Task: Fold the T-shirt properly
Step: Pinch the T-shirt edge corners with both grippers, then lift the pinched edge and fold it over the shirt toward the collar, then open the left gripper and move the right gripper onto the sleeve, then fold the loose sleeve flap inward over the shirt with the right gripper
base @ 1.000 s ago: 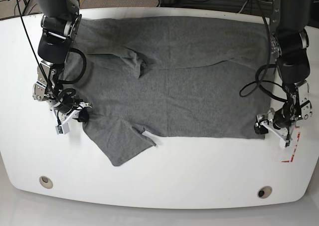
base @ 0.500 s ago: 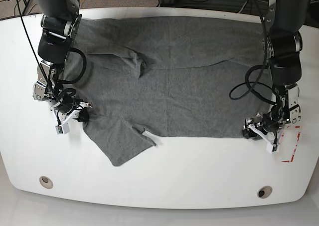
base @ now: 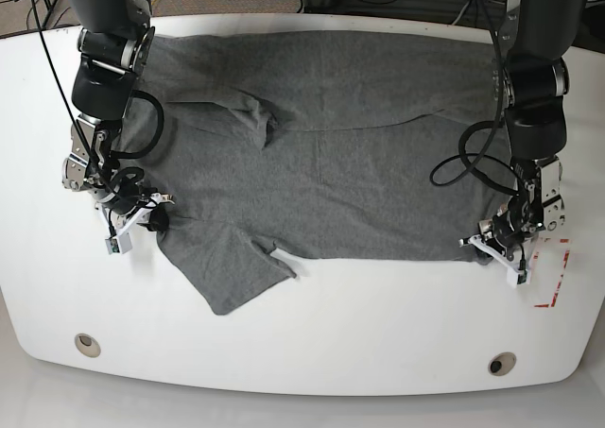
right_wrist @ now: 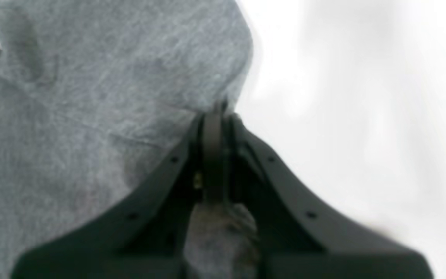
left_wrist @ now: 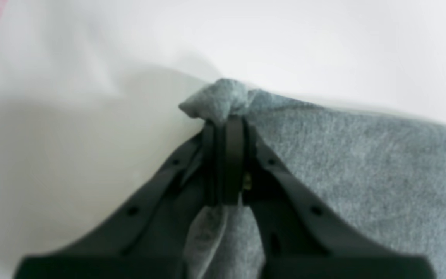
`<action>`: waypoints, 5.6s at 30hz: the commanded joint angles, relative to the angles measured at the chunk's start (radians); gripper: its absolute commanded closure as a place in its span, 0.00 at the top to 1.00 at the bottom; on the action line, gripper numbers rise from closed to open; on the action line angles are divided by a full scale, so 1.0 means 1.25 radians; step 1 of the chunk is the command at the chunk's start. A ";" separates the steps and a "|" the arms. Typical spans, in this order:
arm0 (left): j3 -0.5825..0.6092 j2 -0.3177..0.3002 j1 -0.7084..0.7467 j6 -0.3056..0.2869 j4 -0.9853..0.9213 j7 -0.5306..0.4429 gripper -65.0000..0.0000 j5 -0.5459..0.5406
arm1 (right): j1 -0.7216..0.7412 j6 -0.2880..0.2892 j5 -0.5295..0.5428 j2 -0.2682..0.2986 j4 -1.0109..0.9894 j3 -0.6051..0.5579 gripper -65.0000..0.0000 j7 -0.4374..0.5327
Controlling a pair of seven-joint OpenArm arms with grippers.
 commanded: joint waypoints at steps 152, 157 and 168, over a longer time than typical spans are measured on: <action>-0.132 -0.090 0.557 -0.099 1.033 0.455 0.69 -0.077 | -0.163 0.002 -0.017 -0.195 0.383 -0.015 0.43 -0.256; -0.132 -0.090 0.557 -0.099 1.032 0.455 0.69 -0.077 | -0.160 0.002 -0.017 -0.193 0.383 -0.015 0.06 -0.254; -0.130 -0.089 0.557 -0.099 1.016 0.455 0.69 -0.077 | -0.180 0.002 -0.007 -0.201 0.536 -0.014 0.00 -0.322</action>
